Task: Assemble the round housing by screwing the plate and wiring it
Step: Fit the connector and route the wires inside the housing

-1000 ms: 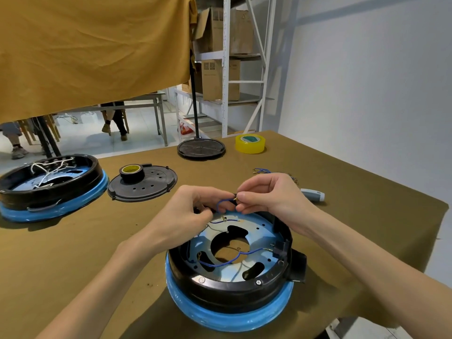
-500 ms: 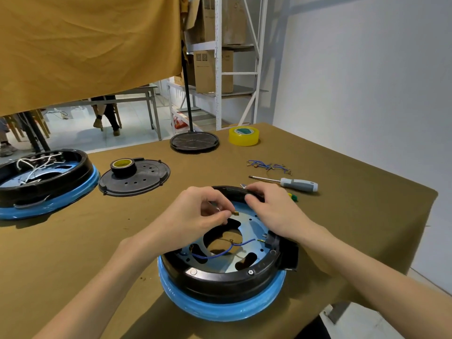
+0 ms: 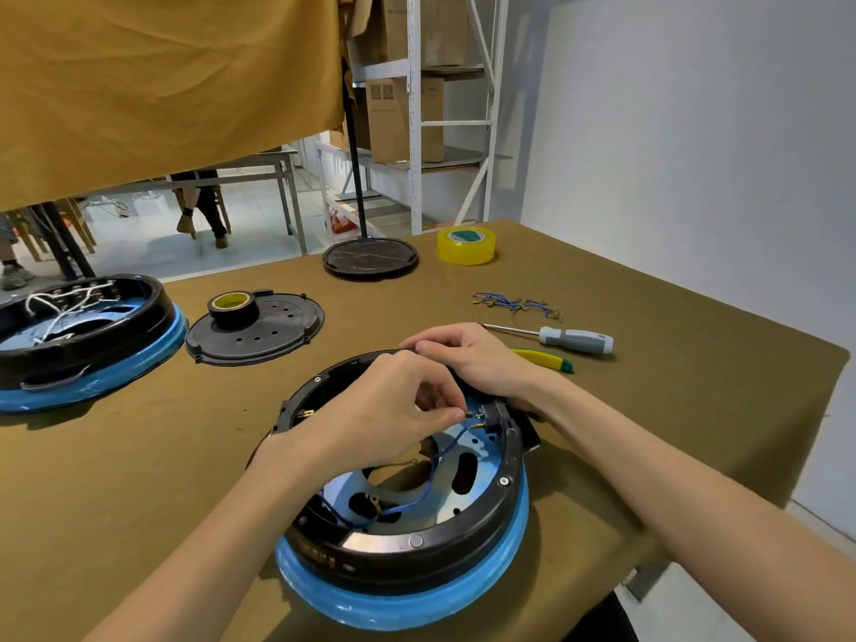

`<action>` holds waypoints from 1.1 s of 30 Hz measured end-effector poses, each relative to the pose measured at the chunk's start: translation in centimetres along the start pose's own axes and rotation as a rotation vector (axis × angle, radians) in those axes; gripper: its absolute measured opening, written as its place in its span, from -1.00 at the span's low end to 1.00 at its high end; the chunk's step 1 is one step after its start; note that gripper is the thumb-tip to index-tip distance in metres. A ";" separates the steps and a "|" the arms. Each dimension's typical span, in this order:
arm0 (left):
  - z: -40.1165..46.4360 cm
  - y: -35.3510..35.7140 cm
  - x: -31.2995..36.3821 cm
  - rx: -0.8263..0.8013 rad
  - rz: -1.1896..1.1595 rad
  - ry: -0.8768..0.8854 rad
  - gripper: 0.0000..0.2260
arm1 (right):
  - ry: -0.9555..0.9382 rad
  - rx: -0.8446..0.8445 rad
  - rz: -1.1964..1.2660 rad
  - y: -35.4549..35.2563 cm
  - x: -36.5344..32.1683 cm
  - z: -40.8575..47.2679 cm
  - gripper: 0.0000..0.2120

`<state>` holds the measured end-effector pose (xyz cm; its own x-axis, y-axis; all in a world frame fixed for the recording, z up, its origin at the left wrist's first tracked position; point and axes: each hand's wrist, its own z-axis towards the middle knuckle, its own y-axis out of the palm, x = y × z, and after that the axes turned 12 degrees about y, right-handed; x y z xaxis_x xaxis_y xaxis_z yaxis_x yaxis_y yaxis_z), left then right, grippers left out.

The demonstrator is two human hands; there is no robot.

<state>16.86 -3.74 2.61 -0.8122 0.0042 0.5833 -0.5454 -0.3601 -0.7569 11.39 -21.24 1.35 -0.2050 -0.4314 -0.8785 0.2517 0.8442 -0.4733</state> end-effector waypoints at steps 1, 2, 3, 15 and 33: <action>0.0 0.2 0.0 0.000 0.008 -0.003 -0.92 | 0.002 -0.012 0.020 0.1 0.0 0.2 -0.75; 0.1 0.4 -0.1 0.006 0.017 -0.006 -0.93 | 0.000 -0.023 0.035 0.3 0.0 0.4 -0.75; 0.1 0.6 -0.1 0.017 0.025 -0.010 -0.93 | -0.003 -0.034 0.046 0.3 0.0 0.6 -0.75; 0.0 0.9 -0.7 0.052 -0.020 0.009 -0.88 | -0.079 0.037 0.061 0.6 0.7 1.1 -0.72; -0.3 0.9 -0.7 0.026 -0.005 0.017 -0.90 | 0.183 0.257 0.057 1.0 0.7 -1.3 -0.51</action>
<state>16.87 -3.85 1.40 -0.8129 0.0219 0.5820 -0.5443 -0.3839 -0.7459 10.26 -20.28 0.29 -0.3450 -0.3019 -0.8887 0.4932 0.7473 -0.4453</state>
